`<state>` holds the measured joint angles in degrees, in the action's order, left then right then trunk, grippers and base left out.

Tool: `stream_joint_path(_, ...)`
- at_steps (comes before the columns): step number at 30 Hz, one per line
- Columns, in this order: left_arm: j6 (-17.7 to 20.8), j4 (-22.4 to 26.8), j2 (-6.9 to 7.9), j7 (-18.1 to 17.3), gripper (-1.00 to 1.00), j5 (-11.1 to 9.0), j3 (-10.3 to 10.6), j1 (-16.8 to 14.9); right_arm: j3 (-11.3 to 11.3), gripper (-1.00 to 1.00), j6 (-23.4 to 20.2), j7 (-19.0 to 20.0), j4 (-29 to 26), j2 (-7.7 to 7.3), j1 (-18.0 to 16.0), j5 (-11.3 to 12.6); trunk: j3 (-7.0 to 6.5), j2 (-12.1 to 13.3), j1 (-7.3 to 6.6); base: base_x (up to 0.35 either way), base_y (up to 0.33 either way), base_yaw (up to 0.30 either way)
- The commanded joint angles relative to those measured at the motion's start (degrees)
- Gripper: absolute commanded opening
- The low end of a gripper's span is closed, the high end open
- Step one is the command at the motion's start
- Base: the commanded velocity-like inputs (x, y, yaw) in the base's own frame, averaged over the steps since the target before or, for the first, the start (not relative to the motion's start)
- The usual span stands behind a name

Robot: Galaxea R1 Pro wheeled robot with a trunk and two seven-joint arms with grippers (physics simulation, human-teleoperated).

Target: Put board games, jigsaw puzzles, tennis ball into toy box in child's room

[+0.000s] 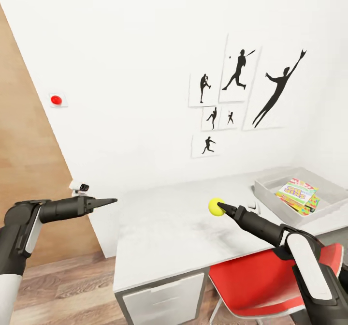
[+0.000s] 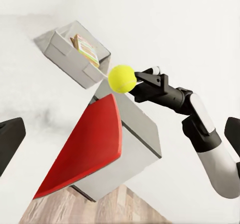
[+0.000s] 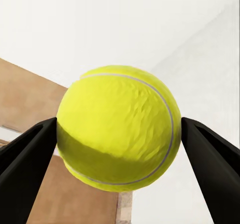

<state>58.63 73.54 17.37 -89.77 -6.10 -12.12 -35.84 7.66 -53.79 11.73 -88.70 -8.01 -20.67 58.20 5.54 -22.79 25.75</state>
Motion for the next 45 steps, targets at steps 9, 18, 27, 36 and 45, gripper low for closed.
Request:
stream_joint_path(9, 0.46, 0.15, -0.05, -0.23, 1.00, 0.03, 0.11, -0.02, 0.11, -1.00, -0.32, 0.64, -0.03, -0.04, -0.08, -0.53, 0.13, -0.13, 0.04, 0.000, -0.182, -0.266)
stream_joint_path(18, 0.37, 0.37, -0.11, -0.23, 1.00, 0.03, 0.20, -0.02, 3.31, -1.00, -1.93, 0.54, -1.43, -0.50, -0.17, -0.10, 0.13, -0.13, 0.04, 0.000, -0.295, -0.261)
stream_joint_path(27, 0.28, 0.49, -0.31, -0.23, 1.00, 0.11, 0.38, -0.02, 6.59, -1.00, -6.21, -1.15, -1.87, -2.87, -8.56, -0.49, 0.13, -0.13, 0.04, 0.000, -0.302, -0.228)
stream_joint_path(36, -0.01, 0.48, -0.31, -0.23, 1.00, 0.12, 0.34, -0.01, 5.97, -1.00, -6.21, -3.86, 0.07, -4.96, -17.13, -0.44, 0.58, -0.13, 0.04, 0.022, -0.302, -0.156)
stream_joint_path(45, -0.10, 0.47, -0.32, -0.23, 1.00, 0.13, 0.28, -0.02, 3.27, -1.00, -6.21, -9.36, 4.41, -5.76, -18.61, -0.46, 1.18, -0.13, 0.04, 0.233, -0.211, -0.126)
